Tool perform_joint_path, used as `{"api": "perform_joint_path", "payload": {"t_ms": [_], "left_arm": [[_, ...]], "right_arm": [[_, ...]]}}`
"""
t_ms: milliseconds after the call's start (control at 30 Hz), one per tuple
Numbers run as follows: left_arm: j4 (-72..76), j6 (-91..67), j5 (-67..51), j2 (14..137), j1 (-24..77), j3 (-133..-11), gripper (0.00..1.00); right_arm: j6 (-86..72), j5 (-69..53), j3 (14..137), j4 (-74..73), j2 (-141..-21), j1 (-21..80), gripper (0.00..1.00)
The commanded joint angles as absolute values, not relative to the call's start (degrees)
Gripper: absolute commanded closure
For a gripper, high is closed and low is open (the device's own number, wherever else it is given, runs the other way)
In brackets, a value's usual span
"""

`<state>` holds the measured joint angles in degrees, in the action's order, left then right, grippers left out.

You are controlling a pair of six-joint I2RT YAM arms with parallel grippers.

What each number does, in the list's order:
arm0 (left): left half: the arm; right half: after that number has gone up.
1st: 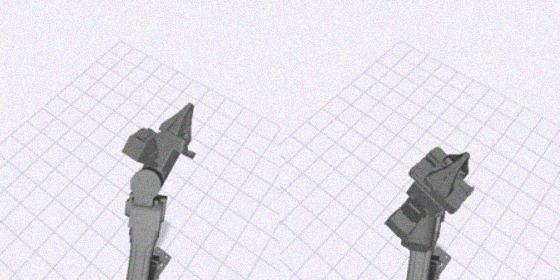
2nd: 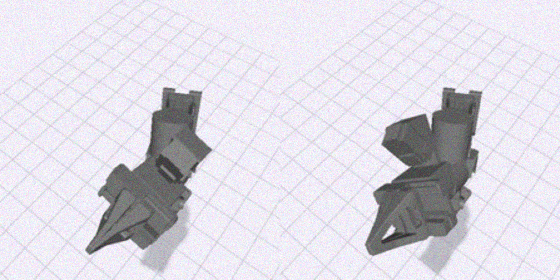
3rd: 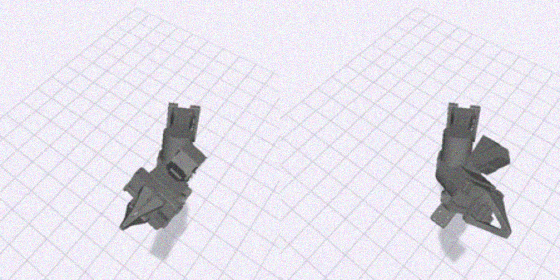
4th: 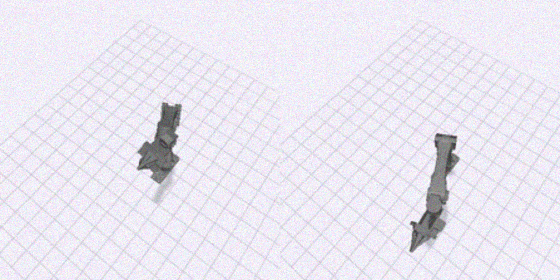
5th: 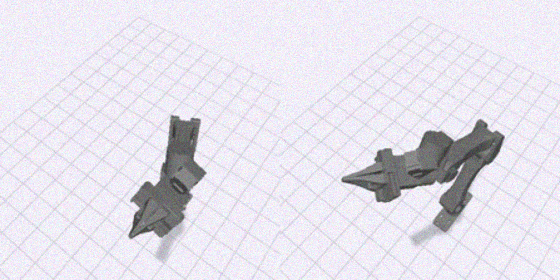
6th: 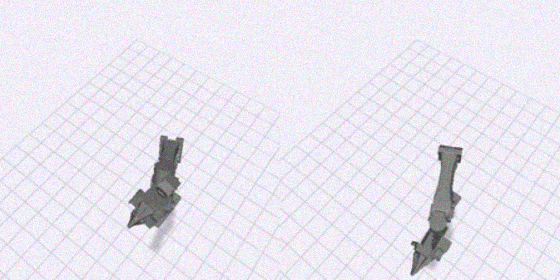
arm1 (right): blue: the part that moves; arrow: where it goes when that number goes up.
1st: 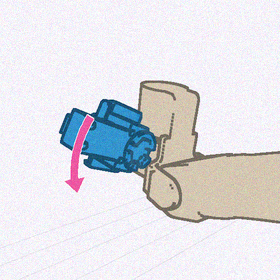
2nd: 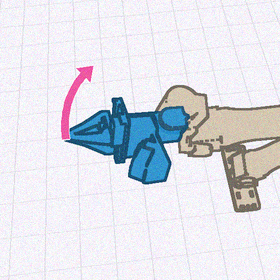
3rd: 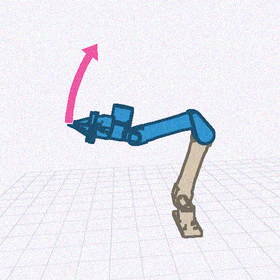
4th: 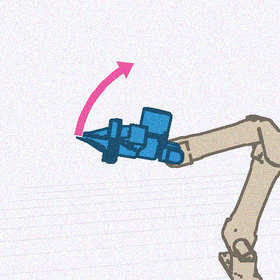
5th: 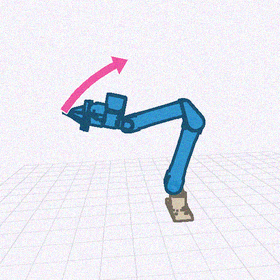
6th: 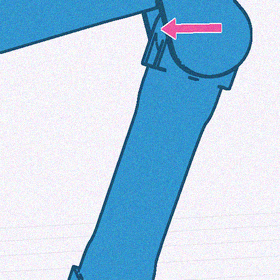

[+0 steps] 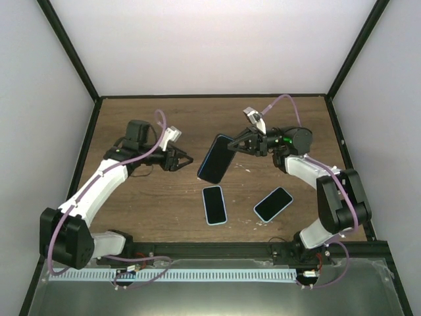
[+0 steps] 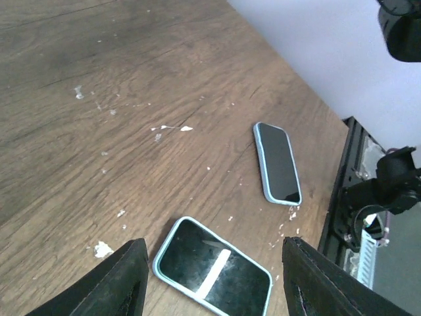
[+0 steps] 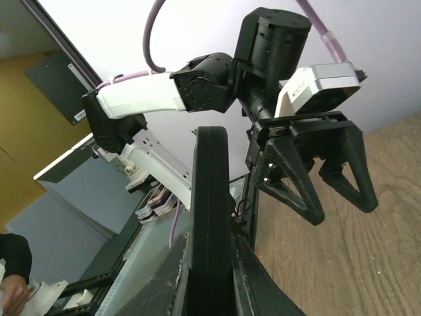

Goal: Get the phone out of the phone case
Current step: Remove the phone case from the phone.

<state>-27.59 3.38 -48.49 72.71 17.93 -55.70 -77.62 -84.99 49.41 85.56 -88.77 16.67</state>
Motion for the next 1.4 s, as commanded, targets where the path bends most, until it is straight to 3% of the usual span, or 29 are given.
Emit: {"api": "perform_joint_path", "payload": {"t_ms": [0, 200, 367, 600, 1067, 1367], "left_arm": [[-27.48, 4.40, -46.41, 72.68, 17.86, -55.72, 0.43], [-26.67, 4.68, -65.09, 68.32, 15.96, -54.16, 0.34], [-27.37, 4.89, -70.93, 66.29, 16.30, -53.36, 0.33], [-28.12, 5.42, -68.29, 66.71, 21.44, -53.60, 0.33], [-27.77, 5.82, -60.82, 68.27, 22.66, -53.78, 0.38], [-25.92, 5.54, -54.76, 69.34, 22.59, -52.57, 0.42]], "right_arm": [[-80.70, -84.28, 50.28, 89.95, -87.58, 17.23, 0.99], [-79.02, -83.51, 51.13, 86.49, -88.51, 15.89, 0.99], [-78.61, -82.32, 51.33, 85.04, -88.79, 14.93, 0.99], [-78.57, -81.84, 51.11, 84.89, -88.61, 14.94, 0.99], [-78.95, -82.71, 50.71, 86.88, -86.98, 17.22, 0.99], [-85.90, -83.08, 51.02, 96.59, -86.63, 18.97, 0.99]]}}
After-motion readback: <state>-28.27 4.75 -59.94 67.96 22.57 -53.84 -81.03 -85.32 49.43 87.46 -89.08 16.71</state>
